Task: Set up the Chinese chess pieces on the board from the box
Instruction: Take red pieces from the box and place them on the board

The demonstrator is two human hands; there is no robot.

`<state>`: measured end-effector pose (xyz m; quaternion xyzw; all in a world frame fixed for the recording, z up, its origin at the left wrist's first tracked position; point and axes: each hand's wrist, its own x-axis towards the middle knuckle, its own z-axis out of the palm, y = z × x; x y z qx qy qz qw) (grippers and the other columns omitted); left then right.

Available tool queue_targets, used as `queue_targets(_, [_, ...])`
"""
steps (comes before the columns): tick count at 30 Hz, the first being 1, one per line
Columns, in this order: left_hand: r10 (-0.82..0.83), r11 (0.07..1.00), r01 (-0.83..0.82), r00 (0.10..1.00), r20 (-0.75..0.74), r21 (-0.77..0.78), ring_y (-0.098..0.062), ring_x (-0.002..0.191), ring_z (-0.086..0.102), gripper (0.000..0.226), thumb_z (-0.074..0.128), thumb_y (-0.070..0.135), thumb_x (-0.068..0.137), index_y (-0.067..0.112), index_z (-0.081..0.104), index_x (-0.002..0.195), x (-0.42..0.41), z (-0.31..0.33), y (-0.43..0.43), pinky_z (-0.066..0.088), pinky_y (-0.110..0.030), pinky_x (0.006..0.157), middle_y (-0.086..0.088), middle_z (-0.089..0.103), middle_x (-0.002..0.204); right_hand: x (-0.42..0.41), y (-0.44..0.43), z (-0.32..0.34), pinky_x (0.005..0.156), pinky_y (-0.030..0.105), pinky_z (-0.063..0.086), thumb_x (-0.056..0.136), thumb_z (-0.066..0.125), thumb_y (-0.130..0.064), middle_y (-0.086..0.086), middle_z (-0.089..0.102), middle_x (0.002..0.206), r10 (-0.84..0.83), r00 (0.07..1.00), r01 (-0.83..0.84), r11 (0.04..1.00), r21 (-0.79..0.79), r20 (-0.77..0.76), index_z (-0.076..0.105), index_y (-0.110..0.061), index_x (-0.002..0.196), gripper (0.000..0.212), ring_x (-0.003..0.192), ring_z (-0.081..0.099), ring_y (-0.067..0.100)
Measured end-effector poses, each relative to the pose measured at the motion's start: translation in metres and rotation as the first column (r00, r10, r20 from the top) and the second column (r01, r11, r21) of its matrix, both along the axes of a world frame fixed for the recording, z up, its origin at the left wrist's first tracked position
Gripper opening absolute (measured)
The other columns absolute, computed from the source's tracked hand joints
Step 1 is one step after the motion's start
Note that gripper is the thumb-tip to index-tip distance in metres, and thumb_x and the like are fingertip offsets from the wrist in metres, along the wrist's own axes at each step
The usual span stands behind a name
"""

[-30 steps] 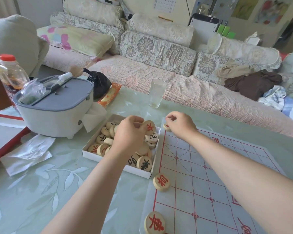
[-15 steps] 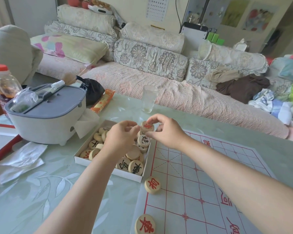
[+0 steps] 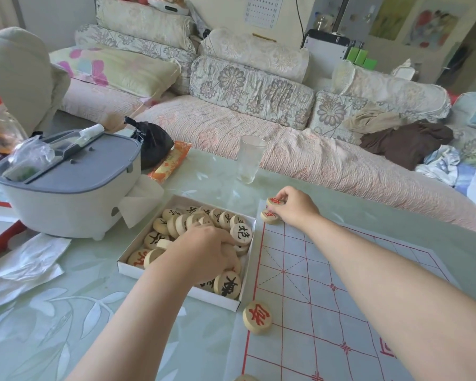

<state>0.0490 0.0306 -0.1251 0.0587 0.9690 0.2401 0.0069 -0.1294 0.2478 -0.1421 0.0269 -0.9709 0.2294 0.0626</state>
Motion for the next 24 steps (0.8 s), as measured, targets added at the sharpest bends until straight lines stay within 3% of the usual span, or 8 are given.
queue_targets(3, [0.006,1.0,-0.005,1.0,-0.012,0.024,-0.006,0.087,0.048,0.037,0.043,0.024,0.094,0.038,0.06,0.124,-0.002,0.001,-0.003,0.029,-0.005,0.054,0.008,0.057,0.103,-0.012,-0.01,-0.002,0.076,0.031,0.047,0.08,0.071,-0.049,-0.009,0.063,0.097,-0.027,1.0,0.027,1.0,-0.004,0.006,0.058,-0.029,0.091,0.027,0.091,0.061,0.017])
queue_targets(5, [0.005,0.999,-0.005,1.0,-0.009,0.034,-0.003,0.072,0.042,0.037,0.042,0.022,0.095,0.037,0.06,0.124,-0.003,0.001,-0.004,0.033,-0.007,0.045,0.009,0.055,0.101,-0.018,-0.013,-0.004,0.079,0.032,0.049,0.078,0.072,-0.049,-0.009,0.064,0.098,-0.038,0.999,0.038,0.999,0.008,0.016,0.058,-0.03,0.091,0.027,0.092,0.062,0.017])
queue_targets(8, [-0.003,0.999,0.004,1.0,-0.008,0.054,-0.001,0.07,0.045,0.035,0.043,0.021,0.095,0.035,0.062,0.122,-0.006,-0.001,-0.006,0.031,-0.008,0.045,0.008,0.059,0.107,-0.022,-0.013,-0.007,0.079,0.031,0.05,0.081,0.069,-0.052,-0.01,0.065,0.098,-0.046,0.998,0.044,0.999,0.033,0.05,0.061,-0.029,0.087,0.025,0.092,0.062,0.016])
queue_targets(11, [0.02,0.994,-0.018,1.0,-0.016,0.107,-0.007,0.079,0.054,0.031,0.046,0.021,0.095,0.033,0.065,0.116,-0.009,-0.002,-0.008,0.038,-0.008,0.055,0.011,0.061,0.106,-0.02,-0.015,-0.006,0.08,0.031,0.048,0.087,0.056,-0.054,-0.006,0.066,0.103,-0.067,0.997,0.065,0.997,0.045,0.033,0.064,-0.029,0.084,0.027,0.094,0.061,0.019])
queue_targets(14, [0.07,0.974,-0.062,0.997,-0.029,0.218,-0.009,0.086,0.055,0.028,0.048,0.017,0.093,0.029,0.067,0.11,-0.012,-0.001,-0.008,0.046,-0.015,0.067,0.01,0.062,0.104,-0.012,-0.019,0.001,0.084,0.032,0.047,0.092,0.05,-0.045,-0.001,0.061,0.111,-0.05,0.998,0.051,0.999,0.017,-0.029,0.066,-0.031,0.086,0.023,0.097,0.06,0.022])
queue_targets(18, [0.184,0.924,-0.155,0.981,-0.052,0.35,-0.008,0.084,0.059,0.028,0.048,0.017,0.094,0.031,0.066,0.109,-0.015,0.0,-0.009,0.05,-0.023,0.068,0.007,0.064,0.105,0.013,-0.038,0.019,0.077,0.028,0.047,0.093,0.054,-0.027,-0.005,0.068,0.095,0.114,0.986,-0.126,0.987,-0.103,-0.118,0.07,-0.024,0.087,0.017,0.089,0.062,0.015])
queue_targets(21, [0.277,0.842,-0.228,0.961,-0.028,0.488,-0.01,0.079,0.063,0.023,0.051,0.019,0.094,0.029,0.068,0.107,-0.014,0.003,-0.009,0.049,-0.024,0.063,0.006,0.068,0.097,0.046,-0.053,0.032,0.07,0.023,0.04,0.091,0.057,-0.009,-0.007,0.069,0.093,0.289,0.947,-0.314,0.927,-0.207,-0.14,0.07,-0.026,0.093,0.022,0.068,0.055,-0.002])
queue_targets(24, [0.36,0.657,-0.315,0.929,0.082,0.685,-0.013,0.073,0.065,0.018,0.055,0.019,0.092,0.024,0.071,0.099,-0.011,0.011,-0.008,0.055,-0.027,0.064,0.001,0.07,0.085,0.085,-0.058,0.043,0.064,0.024,0.045,0.081,0.057,0.003,-0.016,0.068,0.098,0.461,0.877,-0.481,0.844,-0.238,-0.136,0.066,-0.035,0.099,0.043,0.054,0.05,0.006])
